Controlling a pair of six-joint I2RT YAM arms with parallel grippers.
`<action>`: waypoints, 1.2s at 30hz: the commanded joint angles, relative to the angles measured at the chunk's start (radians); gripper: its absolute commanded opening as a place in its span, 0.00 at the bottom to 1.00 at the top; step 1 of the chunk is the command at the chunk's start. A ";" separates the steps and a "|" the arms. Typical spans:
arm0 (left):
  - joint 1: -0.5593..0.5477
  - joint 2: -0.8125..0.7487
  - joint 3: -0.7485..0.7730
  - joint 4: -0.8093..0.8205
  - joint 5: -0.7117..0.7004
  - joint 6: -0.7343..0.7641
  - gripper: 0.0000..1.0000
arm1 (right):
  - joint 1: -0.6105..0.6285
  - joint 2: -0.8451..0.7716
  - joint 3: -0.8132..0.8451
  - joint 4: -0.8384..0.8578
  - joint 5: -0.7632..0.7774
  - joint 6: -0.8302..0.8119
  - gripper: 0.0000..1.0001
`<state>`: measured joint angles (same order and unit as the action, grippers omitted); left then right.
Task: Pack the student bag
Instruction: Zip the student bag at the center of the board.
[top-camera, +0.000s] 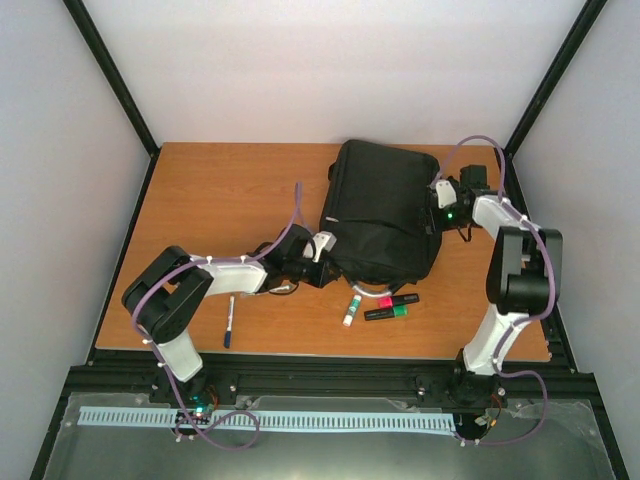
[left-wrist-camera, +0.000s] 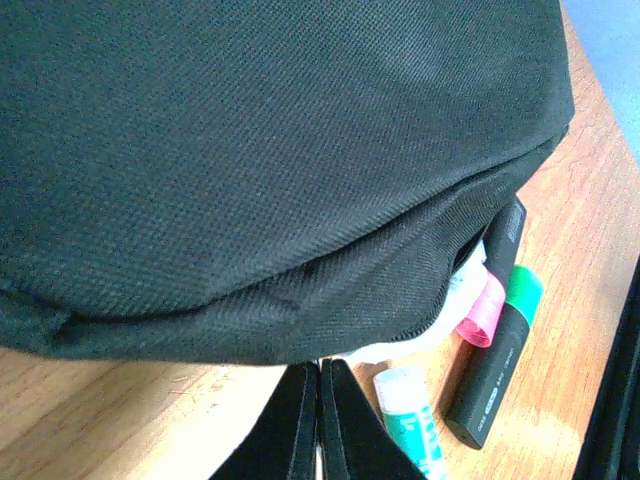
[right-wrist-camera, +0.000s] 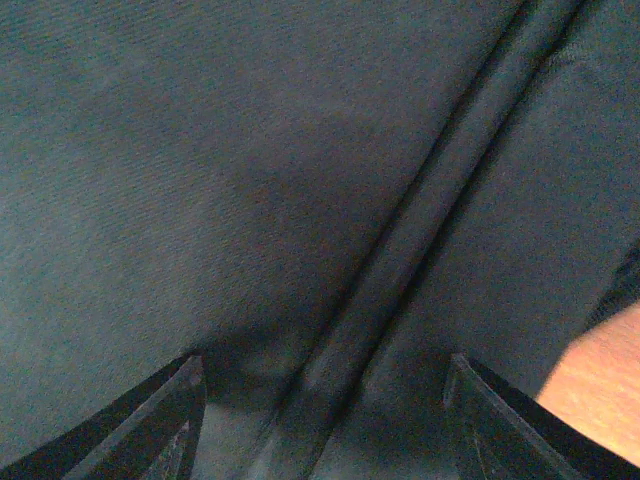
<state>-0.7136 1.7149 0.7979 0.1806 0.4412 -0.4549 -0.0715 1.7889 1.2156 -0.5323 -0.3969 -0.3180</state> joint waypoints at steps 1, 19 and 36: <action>-0.009 -0.011 0.051 -0.032 -0.006 0.034 0.01 | 0.010 0.163 0.134 -0.102 -0.063 0.088 0.67; -0.017 0.055 0.114 -0.054 0.001 -0.032 0.01 | 0.289 0.529 0.586 -0.206 -0.152 0.171 0.63; -0.069 0.143 0.309 -0.152 0.023 -0.028 0.16 | 0.237 0.037 0.286 -0.122 -0.169 0.166 0.63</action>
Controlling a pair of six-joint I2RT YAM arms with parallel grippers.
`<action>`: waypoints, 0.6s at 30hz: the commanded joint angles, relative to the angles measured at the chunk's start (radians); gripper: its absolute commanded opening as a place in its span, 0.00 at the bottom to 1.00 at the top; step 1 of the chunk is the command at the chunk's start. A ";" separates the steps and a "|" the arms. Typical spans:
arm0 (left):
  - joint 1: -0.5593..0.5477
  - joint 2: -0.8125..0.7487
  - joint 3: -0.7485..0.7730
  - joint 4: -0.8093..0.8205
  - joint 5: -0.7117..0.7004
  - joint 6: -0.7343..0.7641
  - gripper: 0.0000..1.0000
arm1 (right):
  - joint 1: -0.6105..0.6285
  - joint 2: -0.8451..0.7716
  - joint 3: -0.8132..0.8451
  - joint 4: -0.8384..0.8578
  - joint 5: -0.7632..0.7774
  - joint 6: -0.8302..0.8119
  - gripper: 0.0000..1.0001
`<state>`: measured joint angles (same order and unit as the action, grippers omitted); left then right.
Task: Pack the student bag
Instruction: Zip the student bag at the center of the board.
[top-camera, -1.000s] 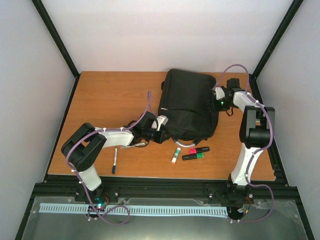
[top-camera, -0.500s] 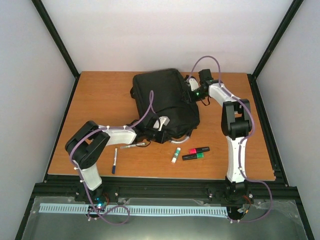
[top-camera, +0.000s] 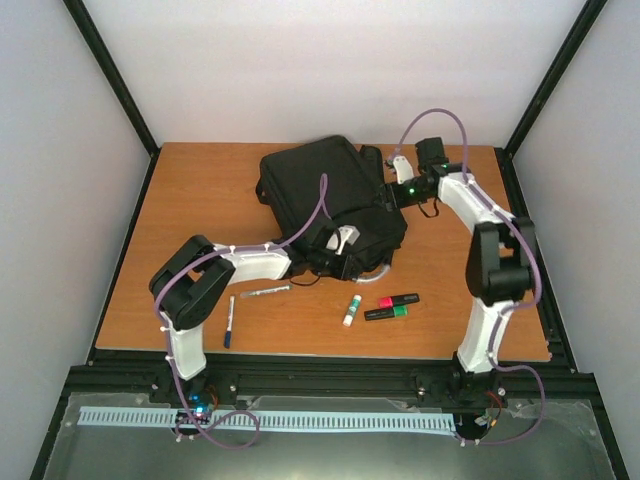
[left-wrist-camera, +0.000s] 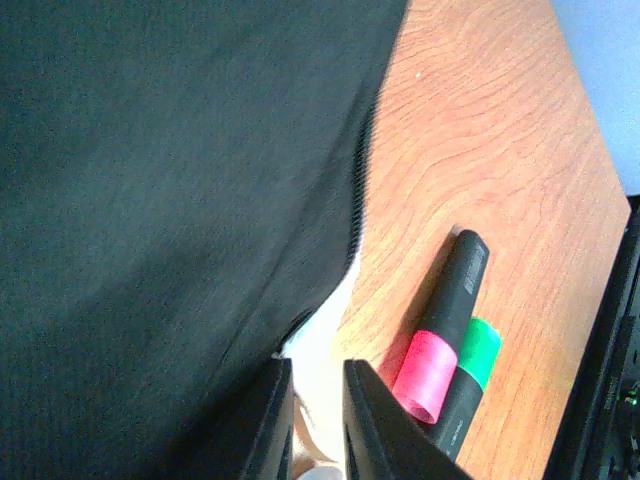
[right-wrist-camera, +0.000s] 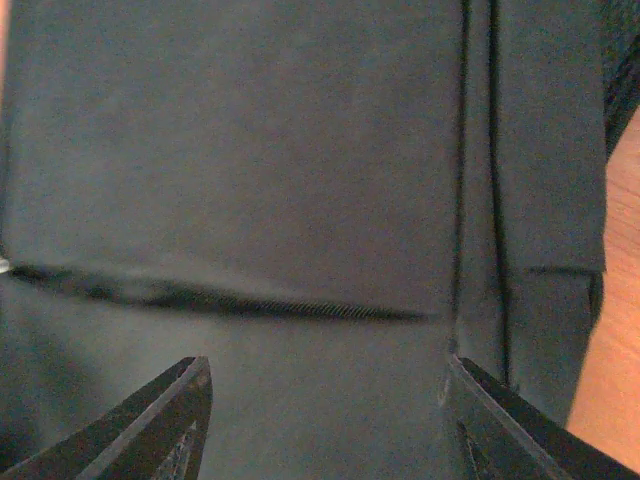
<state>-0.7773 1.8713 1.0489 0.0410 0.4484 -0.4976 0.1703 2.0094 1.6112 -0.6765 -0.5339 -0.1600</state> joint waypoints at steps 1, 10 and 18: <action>-0.005 -0.028 0.056 -0.023 0.024 0.020 0.19 | -0.005 -0.233 -0.147 0.028 -0.032 0.002 0.63; -0.002 -0.264 -0.041 -0.169 -0.066 0.068 0.30 | 0.022 -0.562 -0.494 0.035 0.066 -0.124 0.60; 0.085 -0.401 -0.188 -0.160 -0.191 -0.162 0.48 | 0.213 -0.718 -0.728 0.071 0.072 -0.244 0.48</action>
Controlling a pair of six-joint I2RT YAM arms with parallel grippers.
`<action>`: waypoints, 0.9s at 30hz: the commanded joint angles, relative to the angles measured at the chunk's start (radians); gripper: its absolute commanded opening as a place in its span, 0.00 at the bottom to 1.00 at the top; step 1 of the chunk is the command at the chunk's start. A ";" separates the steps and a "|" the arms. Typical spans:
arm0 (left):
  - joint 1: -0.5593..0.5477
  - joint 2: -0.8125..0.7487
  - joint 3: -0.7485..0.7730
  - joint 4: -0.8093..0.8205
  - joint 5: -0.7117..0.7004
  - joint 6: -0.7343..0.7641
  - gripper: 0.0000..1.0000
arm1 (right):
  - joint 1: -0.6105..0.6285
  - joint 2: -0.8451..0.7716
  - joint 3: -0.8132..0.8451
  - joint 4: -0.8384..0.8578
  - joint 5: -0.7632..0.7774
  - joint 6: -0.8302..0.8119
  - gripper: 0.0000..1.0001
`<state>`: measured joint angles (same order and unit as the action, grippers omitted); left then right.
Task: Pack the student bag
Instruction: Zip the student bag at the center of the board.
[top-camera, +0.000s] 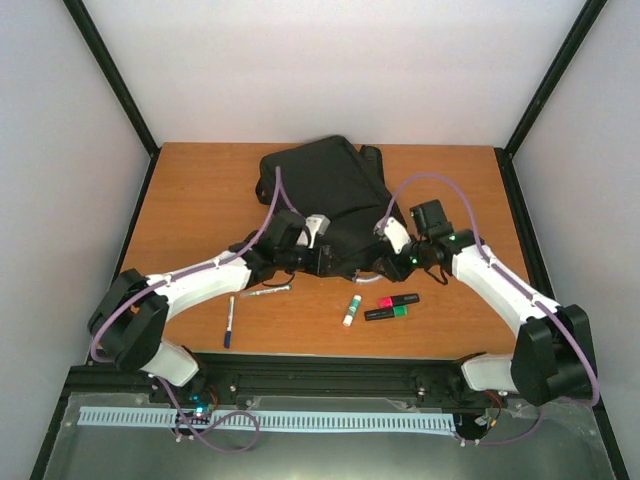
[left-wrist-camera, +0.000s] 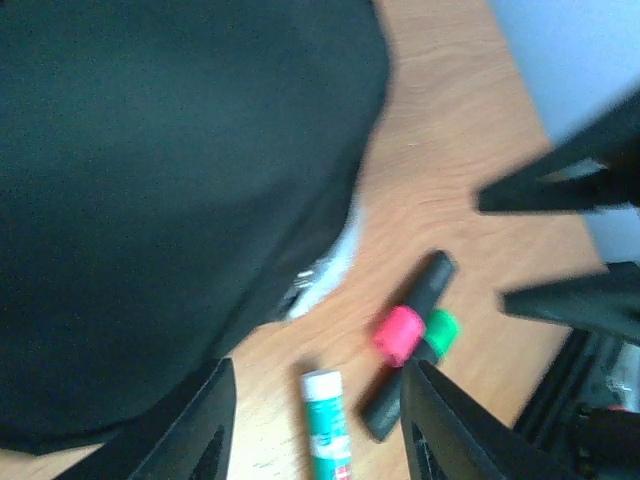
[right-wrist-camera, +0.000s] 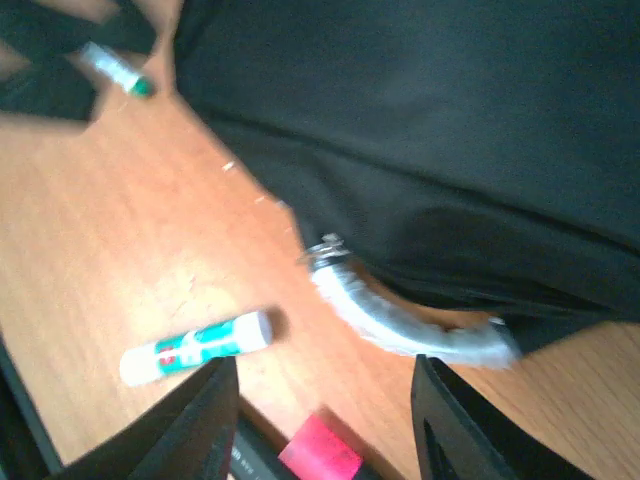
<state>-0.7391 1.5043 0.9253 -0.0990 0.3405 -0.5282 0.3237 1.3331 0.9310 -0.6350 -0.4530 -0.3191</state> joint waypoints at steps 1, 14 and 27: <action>0.057 -0.045 -0.082 -0.011 -0.098 -0.159 0.51 | 0.075 -0.030 -0.053 0.022 -0.023 -0.100 0.45; 0.106 -0.064 -0.197 0.163 -0.162 -0.314 0.77 | 0.141 0.306 0.098 0.128 0.038 -0.053 0.49; 0.103 0.126 -0.124 0.367 -0.015 -0.209 0.71 | -0.057 0.305 0.096 0.256 0.119 0.045 0.52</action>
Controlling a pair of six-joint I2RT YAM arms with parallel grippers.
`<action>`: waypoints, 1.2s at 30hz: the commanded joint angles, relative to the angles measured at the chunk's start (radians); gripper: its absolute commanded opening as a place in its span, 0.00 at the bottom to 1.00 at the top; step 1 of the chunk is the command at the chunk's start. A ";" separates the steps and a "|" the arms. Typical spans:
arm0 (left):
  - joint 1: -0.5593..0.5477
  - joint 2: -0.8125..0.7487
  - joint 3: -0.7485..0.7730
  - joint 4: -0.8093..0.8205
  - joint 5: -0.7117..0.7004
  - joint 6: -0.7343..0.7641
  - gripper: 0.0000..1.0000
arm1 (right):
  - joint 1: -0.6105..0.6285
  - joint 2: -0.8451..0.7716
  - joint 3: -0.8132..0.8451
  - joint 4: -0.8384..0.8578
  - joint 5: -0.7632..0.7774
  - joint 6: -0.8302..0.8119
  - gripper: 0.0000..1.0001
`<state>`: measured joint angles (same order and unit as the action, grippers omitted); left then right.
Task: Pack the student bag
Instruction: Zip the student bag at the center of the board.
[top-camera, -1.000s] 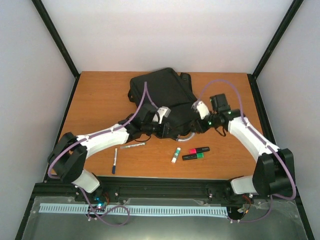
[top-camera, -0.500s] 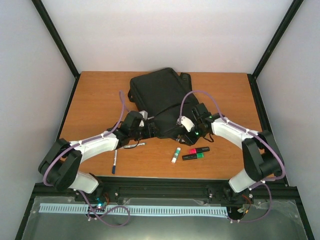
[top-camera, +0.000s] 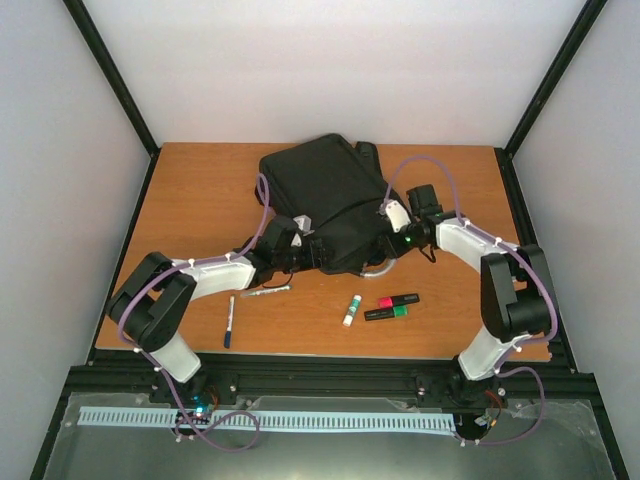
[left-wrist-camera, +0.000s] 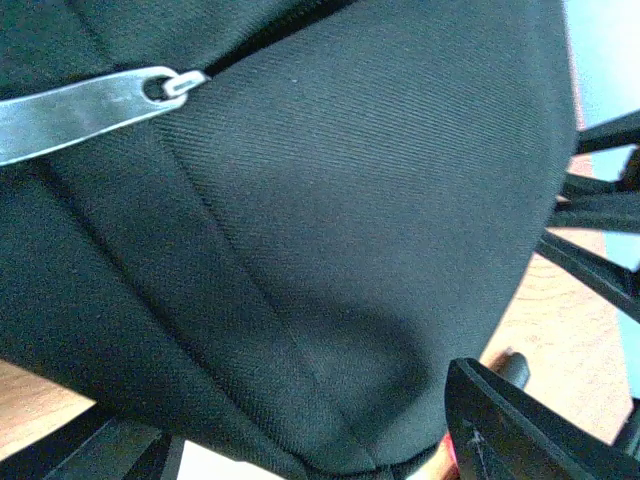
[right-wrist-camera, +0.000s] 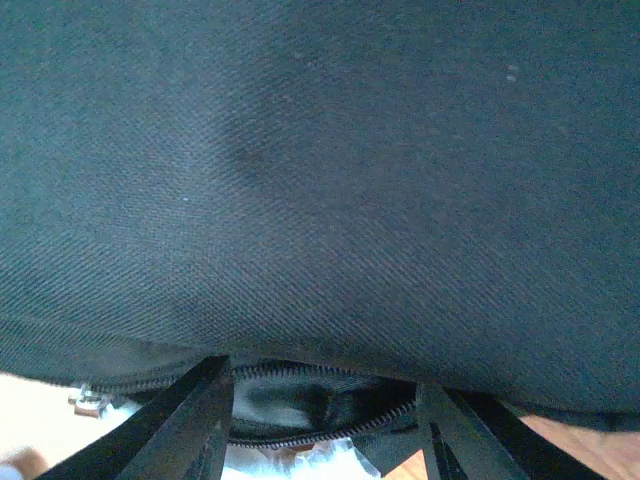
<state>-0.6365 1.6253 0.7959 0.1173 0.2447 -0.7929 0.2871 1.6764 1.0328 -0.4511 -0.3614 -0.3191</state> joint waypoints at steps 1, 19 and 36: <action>0.000 0.002 -0.005 0.156 0.107 0.062 0.71 | -0.020 -0.073 -0.020 0.062 0.015 0.050 0.52; -0.004 -0.013 0.053 -0.027 0.055 0.073 0.68 | 0.069 -0.171 -0.155 -0.063 -0.005 -0.084 0.48; -0.005 0.028 0.054 0.152 0.188 -0.025 0.08 | 0.138 -0.121 -0.124 -0.022 0.076 -0.009 0.50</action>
<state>-0.6369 1.6794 0.8146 0.1947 0.3862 -0.8288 0.4187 1.5772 0.8837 -0.5045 -0.3180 -0.3542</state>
